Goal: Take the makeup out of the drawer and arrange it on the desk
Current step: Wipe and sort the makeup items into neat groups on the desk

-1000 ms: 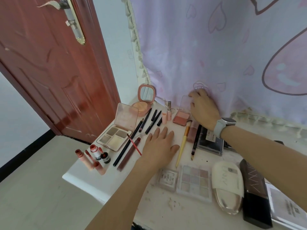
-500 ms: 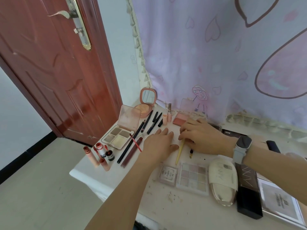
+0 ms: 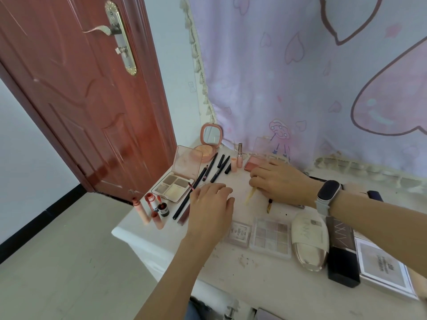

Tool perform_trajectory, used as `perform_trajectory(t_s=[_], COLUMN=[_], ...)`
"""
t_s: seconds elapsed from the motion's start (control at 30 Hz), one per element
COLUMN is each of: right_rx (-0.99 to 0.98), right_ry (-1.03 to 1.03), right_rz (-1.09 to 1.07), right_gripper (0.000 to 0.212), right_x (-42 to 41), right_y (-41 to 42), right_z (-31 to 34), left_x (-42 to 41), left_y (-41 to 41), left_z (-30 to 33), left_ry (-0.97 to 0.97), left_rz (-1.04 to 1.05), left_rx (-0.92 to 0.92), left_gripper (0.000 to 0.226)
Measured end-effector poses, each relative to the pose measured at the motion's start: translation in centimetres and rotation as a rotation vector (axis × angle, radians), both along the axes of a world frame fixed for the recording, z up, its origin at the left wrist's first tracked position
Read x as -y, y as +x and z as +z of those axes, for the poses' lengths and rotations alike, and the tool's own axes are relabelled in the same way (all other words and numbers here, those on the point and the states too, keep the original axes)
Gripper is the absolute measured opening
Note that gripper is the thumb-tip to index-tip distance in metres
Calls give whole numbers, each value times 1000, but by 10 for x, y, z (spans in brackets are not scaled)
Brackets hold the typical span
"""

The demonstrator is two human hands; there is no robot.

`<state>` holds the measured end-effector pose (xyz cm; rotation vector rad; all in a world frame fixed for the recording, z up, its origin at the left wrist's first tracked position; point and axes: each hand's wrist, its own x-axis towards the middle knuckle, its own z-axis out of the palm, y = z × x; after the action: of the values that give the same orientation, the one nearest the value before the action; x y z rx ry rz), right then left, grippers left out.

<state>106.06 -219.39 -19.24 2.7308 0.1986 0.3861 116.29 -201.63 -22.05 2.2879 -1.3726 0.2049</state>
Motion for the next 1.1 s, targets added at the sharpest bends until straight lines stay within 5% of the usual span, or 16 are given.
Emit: perform_trajectory(t_s=[0.2, 0.57, 0.7, 0.87, 1.1], right_rx=[207, -56, -194, 8, -111], right_ry=[229, 125, 207, 423, 393], right_rz=[18, 142, 8, -129, -400], right_gripper=[11, 27, 39, 29, 51], right_x=[-31, -88, -88, -87, -103], right_y=[-8, 3, 3, -11, -22], right_z=[-2, -15, -21, -21, -38], left_x=[-43, -92, -91, -90, -91], left_y=[-20, -27, -27, -28, -30], left_z=[-12, -45, -51, -57, -60], left_ry=[-197, -206, -278, -349, -385], left_rz=[87, 197, 202, 199, 176], left_rx=[-31, -79, -81, -128, -121], left_gripper=[18, 14, 15, 20, 33])
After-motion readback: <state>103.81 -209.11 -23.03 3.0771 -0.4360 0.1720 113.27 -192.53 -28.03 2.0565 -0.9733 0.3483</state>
